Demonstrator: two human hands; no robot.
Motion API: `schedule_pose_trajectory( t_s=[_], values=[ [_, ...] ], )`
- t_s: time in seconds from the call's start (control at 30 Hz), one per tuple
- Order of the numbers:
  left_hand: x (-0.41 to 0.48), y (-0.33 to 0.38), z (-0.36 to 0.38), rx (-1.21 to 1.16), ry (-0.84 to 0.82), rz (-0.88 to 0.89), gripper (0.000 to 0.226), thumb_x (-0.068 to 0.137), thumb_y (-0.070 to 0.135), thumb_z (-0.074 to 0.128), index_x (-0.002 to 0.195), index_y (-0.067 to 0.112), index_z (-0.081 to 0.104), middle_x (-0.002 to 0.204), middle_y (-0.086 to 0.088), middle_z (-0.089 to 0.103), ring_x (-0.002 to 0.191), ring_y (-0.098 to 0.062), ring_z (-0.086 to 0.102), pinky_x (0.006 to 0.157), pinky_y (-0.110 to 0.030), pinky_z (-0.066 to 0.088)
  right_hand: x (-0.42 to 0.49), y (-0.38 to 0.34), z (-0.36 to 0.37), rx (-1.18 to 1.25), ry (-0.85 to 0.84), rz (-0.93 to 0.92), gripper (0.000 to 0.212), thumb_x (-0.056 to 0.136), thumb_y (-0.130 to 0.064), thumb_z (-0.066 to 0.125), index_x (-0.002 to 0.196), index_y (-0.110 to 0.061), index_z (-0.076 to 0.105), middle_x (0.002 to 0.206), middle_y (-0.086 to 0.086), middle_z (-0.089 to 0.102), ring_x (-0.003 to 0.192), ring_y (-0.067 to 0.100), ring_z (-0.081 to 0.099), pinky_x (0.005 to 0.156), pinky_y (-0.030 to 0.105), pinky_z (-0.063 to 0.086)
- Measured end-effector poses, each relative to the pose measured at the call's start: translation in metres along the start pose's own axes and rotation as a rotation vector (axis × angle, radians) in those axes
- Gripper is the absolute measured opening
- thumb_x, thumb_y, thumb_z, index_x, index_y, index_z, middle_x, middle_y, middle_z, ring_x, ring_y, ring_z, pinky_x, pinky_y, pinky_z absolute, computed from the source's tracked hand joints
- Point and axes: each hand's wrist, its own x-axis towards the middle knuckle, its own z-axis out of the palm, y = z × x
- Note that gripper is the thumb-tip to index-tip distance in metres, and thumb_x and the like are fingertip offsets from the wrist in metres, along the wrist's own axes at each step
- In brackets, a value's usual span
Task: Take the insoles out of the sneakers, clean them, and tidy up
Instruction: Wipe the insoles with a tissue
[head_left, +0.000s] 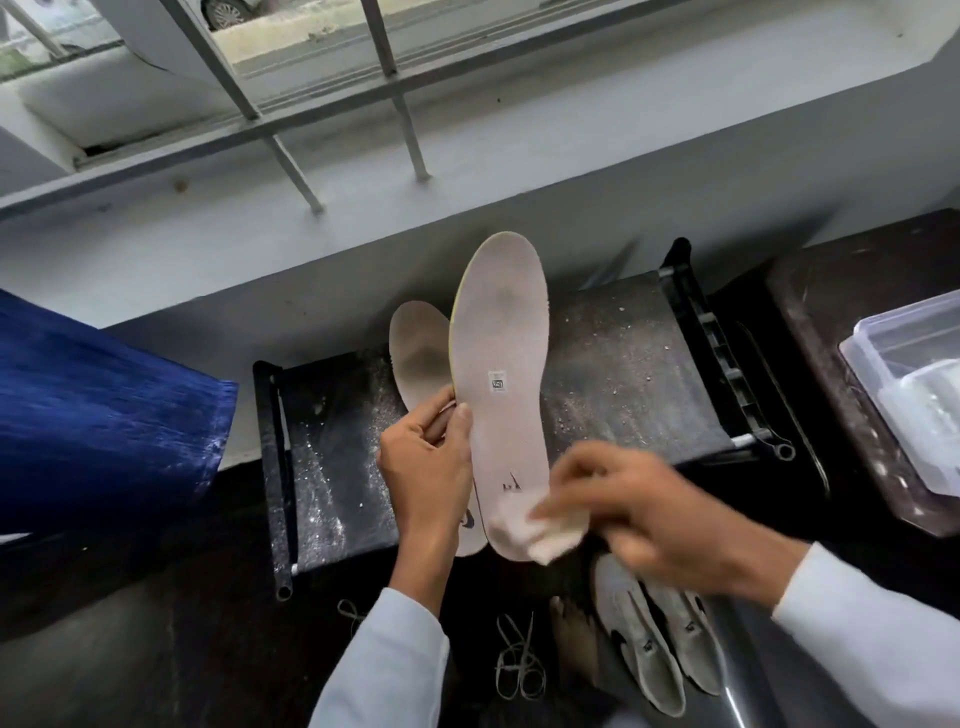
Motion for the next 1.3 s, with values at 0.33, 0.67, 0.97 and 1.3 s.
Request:
schedule_pose_trajectory(
  t_s=[0.33, 0.67, 0.97, 1.3],
  values=[
    [0.0, 0.008, 0.0, -0.053, -0.016, 0.013, 0.025, 0.089, -0.002, 0.066, 0.107, 0.012, 0.075, 0.083, 0.008, 0.078, 0.08, -0.008, 0.075, 0.076, -0.025, 0.061, 0.045, 0.004, 0.013, -0.18, 0.221, 0.034, 0.05, 0.081, -0.008, 0.046, 0.125, -0.024, 0.063, 0.103, 0.004, 0.052, 0.089, 0.019, 0.053, 0.078, 0.032, 0.052],
    [0.014, -0.003, -0.018, 0.019, 0.04, 0.023, 0.027, 0.088, 0.006, 0.07, 0.114, 0.013, 0.074, 0.095, -0.002, 0.079, 0.089, -0.012, 0.075, 0.088, -0.043, 0.06, -0.009, -0.022, 0.034, 0.03, 0.006, -0.129, 0.06, 0.066, 0.0, 0.038, 0.111, -0.022, 0.072, 0.103, -0.004, 0.054, 0.091, 0.002, 0.053, 0.078, 0.009, 0.04],
    [-0.022, -0.001, -0.041, -0.014, -0.088, -0.022, 0.03, 0.091, 0.001, 0.065, 0.107, 0.026, 0.074, 0.092, 0.006, 0.079, 0.089, -0.014, 0.076, 0.08, -0.036, 0.062, 0.087, 0.012, -0.012, -0.664, 0.286, -0.363, 0.045, 0.084, 0.004, 0.042, 0.122, -0.007, 0.065, 0.102, 0.018, 0.06, 0.088, 0.03, 0.053, 0.079, 0.039, 0.055],
    [-0.034, -0.011, -0.096, -0.022, 0.007, -0.078, 0.029, 0.091, 0.002, 0.065, 0.1, 0.028, 0.073, 0.085, 0.007, 0.079, 0.078, -0.01, 0.076, 0.063, -0.021, 0.06, 0.117, 0.041, -0.044, -0.463, 0.797, 0.047, 0.049, 0.086, 0.005, 0.048, 0.129, -0.013, 0.062, 0.105, 0.02, 0.056, 0.092, 0.026, 0.054, 0.089, 0.025, 0.048]
  ],
)
